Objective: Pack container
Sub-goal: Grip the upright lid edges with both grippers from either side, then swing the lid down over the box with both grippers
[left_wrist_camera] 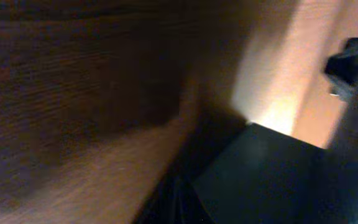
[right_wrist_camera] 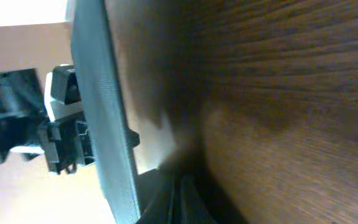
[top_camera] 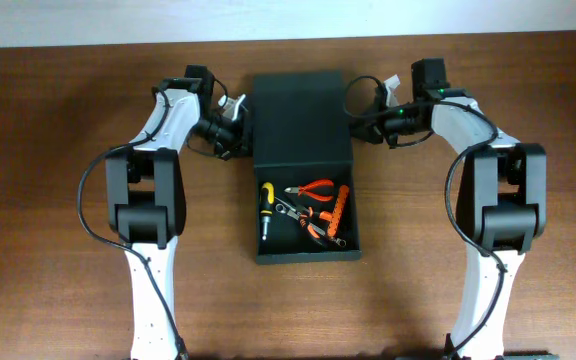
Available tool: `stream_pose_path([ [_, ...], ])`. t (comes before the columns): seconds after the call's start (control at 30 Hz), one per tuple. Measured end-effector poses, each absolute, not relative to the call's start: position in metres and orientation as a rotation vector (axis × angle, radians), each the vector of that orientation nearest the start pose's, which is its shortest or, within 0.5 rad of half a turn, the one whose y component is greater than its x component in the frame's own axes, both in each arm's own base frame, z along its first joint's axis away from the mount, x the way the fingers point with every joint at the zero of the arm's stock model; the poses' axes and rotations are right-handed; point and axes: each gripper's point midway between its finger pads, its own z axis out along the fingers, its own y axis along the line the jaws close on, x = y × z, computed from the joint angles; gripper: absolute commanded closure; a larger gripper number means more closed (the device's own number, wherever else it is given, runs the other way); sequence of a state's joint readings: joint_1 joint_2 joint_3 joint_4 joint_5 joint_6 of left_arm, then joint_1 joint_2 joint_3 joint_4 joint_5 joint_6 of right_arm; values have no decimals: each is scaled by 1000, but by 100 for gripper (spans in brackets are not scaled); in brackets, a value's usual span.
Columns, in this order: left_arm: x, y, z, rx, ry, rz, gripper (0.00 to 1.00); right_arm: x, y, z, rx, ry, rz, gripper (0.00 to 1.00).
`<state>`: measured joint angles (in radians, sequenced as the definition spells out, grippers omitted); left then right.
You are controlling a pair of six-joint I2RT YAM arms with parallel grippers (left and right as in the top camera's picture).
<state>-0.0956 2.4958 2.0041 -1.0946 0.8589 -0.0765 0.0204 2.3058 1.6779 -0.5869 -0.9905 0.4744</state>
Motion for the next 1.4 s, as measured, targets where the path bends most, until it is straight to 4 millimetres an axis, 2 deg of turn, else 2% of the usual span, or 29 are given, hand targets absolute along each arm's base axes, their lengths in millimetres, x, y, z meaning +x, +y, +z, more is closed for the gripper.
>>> stream_pose_path([
  [0.27,456,-172,52,2,2815,-1593,98,487,151,77,356,2571,1690,96],
  [0.63,452,-167,89,141,2746,-1627,98,496,154,126,261,2442,1880,96],
  [0.77,447,-166,113,170,2725,-1615,98,493,156,141,254,2426,1932,96],
  [0.97,429,-165,155,211,2712,-1615,98,481,157,163,275,2431,1971,96],
  [1.17,402,-165,194,276,2700,-1639,98,469,158,202,236,2409,1962,96],
  [1.3,391,-165,209,323,2682,-1652,98,453,158,233,206,2404,1945,96],
  [1.4,389,-166,210,348,2673,-1650,98,436,157,243,224,2449,1906,96],
])
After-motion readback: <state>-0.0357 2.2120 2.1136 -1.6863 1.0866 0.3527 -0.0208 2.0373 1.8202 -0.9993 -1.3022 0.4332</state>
